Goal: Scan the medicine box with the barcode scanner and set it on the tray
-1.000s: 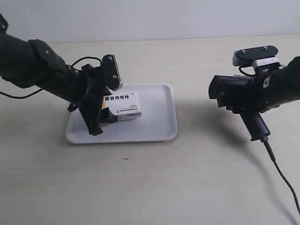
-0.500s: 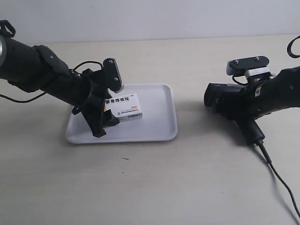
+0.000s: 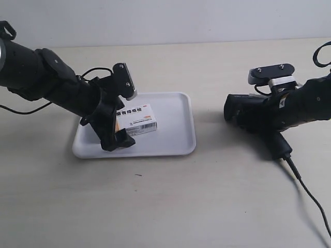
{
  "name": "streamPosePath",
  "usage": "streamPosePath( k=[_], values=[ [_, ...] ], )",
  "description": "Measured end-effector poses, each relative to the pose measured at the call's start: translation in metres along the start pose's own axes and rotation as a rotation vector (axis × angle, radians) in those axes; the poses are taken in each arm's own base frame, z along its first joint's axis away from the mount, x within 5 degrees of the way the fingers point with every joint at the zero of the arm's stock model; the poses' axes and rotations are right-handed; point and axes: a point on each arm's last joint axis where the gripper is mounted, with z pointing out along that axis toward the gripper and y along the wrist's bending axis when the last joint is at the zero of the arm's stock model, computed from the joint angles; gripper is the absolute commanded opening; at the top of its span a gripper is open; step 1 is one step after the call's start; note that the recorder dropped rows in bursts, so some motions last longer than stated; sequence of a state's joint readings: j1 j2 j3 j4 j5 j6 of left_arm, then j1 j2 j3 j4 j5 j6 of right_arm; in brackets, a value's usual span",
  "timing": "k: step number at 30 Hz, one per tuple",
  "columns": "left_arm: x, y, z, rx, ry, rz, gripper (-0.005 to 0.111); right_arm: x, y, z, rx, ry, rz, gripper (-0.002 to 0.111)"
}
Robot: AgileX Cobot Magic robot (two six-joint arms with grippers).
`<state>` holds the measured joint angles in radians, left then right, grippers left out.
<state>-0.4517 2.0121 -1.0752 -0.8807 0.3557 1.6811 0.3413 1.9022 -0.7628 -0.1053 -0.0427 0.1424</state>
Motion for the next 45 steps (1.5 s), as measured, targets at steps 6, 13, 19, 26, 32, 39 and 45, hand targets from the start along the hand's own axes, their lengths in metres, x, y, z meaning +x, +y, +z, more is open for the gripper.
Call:
streamPosePath(
  k=[6, 13, 19, 26, 32, 39, 45],
  values=[
    [-0.019, 0.006, -0.035, -0.071, -0.07, -0.037, 0.105, -0.005, 0.0, -0.014, 0.006, 0.0, 0.011, 0.093],
    [-0.052, 0.009, -0.111, -0.195, -0.229, -0.096, 0.1, -0.03, -0.001, -0.094, 0.02, -0.115, 0.006, 0.085],
    [-0.073, -0.009, -0.19, -0.221, -0.4, -0.157, 0.039, -0.041, 0.0, -0.199, 0.007, -0.4, 0.027, 0.029],
    [-0.066, -0.044, -0.251, -0.261, -0.536, -0.252, 0.003, 0.002, 0.001, -0.285, -0.07, -0.789, 0.102, 0.0],
    [-0.018, -0.082, -0.266, -0.425, -0.629, -0.414, 0.003, 0.065, -0.001, -0.283, -0.101, -0.926, 0.135, 0.0],
    [0.044, -0.127, -0.269, -0.6, -0.718, -0.554, 0.003, 0.11, -0.004, -0.253, -0.105, -0.935, 0.147, 0.0],
    [0.077, -0.156, -0.257, -0.624, -0.752, -0.588, 0.003, 0.115, -0.004, -0.249, -0.125, -0.929, 0.19, 0.0]
  ],
)
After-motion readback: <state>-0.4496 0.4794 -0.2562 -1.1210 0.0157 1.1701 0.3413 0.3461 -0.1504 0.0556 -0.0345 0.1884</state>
